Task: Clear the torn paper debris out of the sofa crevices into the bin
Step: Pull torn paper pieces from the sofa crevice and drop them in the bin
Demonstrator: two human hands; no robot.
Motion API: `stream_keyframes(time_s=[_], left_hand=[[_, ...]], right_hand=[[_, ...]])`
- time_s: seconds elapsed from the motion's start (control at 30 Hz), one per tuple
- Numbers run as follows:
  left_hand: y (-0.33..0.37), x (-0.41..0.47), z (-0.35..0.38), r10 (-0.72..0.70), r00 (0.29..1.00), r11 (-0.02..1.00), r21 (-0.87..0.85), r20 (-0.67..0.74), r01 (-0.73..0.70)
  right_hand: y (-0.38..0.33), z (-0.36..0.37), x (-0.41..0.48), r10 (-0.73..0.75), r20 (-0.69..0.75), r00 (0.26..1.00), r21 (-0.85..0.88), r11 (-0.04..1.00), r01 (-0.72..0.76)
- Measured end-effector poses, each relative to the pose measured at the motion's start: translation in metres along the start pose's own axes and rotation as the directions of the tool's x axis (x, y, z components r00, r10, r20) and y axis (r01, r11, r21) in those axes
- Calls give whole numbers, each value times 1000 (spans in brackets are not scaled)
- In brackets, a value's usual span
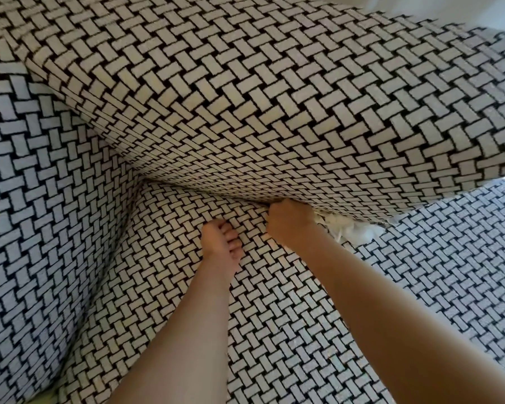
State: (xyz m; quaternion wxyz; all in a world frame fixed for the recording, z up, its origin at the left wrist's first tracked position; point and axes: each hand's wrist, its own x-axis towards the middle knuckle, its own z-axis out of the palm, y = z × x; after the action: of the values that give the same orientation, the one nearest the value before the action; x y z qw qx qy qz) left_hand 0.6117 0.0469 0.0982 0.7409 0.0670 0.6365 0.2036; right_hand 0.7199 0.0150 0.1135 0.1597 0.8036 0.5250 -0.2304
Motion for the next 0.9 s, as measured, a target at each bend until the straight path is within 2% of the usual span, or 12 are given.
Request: stream_keyframes(time_s=[0.37,0.53,0.7,0.9], left_hand=[[-3,1,-2,28,999,999,30,34,-29],[-4,2,0,31,1000,999,32,-1,-31],[-5,2,2,37,999,999,26,-29,-37],[-6,1,2,49,999,998,26,-11,-49]], right_hand=[[-4,10,6,66,50,997,-298,953,-48],[-2,17,10,33,27,999,-323,946,-22],[15,16,-10,-88,-10,996,-382,921,77],[22,23,-19,-129,-114,985,-398,914,73]])
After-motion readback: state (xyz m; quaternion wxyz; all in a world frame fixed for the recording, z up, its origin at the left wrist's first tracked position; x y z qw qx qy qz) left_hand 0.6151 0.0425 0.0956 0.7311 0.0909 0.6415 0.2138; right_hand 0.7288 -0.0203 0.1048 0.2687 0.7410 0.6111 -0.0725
